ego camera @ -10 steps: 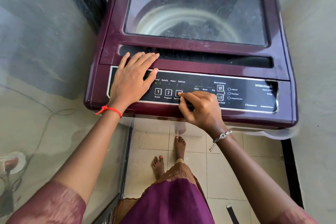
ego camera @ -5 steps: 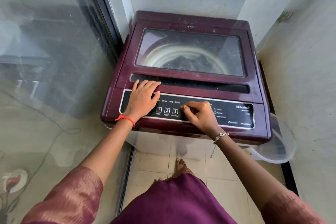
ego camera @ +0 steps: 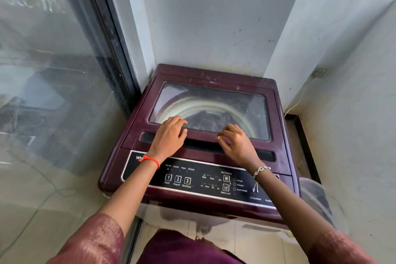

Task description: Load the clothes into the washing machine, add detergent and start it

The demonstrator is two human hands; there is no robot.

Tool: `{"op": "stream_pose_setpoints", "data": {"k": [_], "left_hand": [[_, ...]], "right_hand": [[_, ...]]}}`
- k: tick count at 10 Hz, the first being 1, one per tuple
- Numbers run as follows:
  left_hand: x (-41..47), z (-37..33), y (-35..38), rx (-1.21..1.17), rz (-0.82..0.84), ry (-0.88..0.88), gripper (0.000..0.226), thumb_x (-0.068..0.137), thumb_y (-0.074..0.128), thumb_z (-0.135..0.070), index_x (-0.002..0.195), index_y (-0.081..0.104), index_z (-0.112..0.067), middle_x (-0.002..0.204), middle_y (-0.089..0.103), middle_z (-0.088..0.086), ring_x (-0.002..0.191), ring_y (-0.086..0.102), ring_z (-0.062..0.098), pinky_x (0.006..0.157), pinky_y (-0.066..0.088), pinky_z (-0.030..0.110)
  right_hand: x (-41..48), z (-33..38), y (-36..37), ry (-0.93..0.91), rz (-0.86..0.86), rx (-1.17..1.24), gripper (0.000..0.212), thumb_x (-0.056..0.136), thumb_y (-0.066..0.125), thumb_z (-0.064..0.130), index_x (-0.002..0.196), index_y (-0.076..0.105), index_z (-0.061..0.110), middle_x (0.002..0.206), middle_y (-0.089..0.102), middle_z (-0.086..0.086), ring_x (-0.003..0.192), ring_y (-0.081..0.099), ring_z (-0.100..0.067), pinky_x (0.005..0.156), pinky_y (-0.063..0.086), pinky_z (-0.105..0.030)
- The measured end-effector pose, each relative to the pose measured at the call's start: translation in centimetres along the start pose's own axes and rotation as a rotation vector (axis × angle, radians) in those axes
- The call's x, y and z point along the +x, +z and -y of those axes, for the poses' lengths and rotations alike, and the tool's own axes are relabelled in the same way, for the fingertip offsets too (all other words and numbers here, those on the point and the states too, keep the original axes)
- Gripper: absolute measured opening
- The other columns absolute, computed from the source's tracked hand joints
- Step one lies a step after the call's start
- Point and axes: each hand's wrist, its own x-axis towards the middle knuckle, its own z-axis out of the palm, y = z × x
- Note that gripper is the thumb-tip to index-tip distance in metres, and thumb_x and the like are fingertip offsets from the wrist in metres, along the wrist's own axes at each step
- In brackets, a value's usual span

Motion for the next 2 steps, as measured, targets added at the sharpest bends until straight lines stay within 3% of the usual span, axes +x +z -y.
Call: {"op": "stream_pose_setpoints", "data": {"k": [2], "left_hand": [[2.7, 1.5, 0.9, 0.001, 0.090, 0.062, 0.031, 0.091, 0.054, -0.016, 0.121, 0.057, -0.005, 0.125, 0.057, 0.008, 0.120, 0.051, 0.025, 0.105, 0.036, 0.034]], "right_hand": [[2.0, -1.7, 0.6, 0.078, -0.032, 0.029, 0.026, 0.087, 0.052, 0.021, 0.098, 0.067, 0.003, 0.097, 0.063, -0.013, 0.092, 0.060, -0.035, 0.082, 0.049, -0.043]]}}
